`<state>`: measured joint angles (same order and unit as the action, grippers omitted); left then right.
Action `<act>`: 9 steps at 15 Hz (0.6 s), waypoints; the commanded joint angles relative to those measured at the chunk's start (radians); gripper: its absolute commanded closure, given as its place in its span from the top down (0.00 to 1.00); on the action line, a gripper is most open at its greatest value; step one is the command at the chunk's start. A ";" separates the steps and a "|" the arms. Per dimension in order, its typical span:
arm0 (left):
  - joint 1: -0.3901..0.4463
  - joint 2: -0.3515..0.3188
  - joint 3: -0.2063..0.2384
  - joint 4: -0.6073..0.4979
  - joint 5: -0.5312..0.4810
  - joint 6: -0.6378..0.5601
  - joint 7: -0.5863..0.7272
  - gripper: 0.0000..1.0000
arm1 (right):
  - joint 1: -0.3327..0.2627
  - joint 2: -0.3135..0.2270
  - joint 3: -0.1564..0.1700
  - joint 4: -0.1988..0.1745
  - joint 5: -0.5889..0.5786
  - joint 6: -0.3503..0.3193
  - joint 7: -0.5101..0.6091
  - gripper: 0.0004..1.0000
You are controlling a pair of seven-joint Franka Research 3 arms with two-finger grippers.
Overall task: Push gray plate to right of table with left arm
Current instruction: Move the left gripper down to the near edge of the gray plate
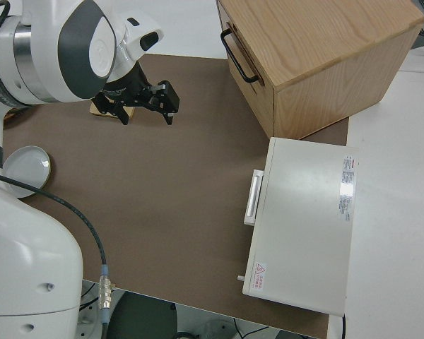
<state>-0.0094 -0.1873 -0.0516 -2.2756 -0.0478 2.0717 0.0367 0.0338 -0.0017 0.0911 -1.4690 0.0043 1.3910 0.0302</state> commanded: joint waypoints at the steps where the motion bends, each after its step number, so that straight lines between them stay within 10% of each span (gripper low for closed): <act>1: -0.020 -0.046 0.001 -0.169 -0.020 0.175 -0.027 0.99 | -0.011 -0.008 0.006 -0.001 0.008 -0.012 -0.003 0.98; 9: -0.086 0.041 0.001 -0.303 -0.050 0.418 -0.086 0.99 | -0.011 -0.008 0.006 0.001 0.008 -0.012 -0.003 0.98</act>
<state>-0.0472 -0.1729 -0.0580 -2.5580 -0.0854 2.4324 0.0022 0.0338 -0.0017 0.0911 -1.4690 0.0042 1.3910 0.0302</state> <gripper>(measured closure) 0.004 0.013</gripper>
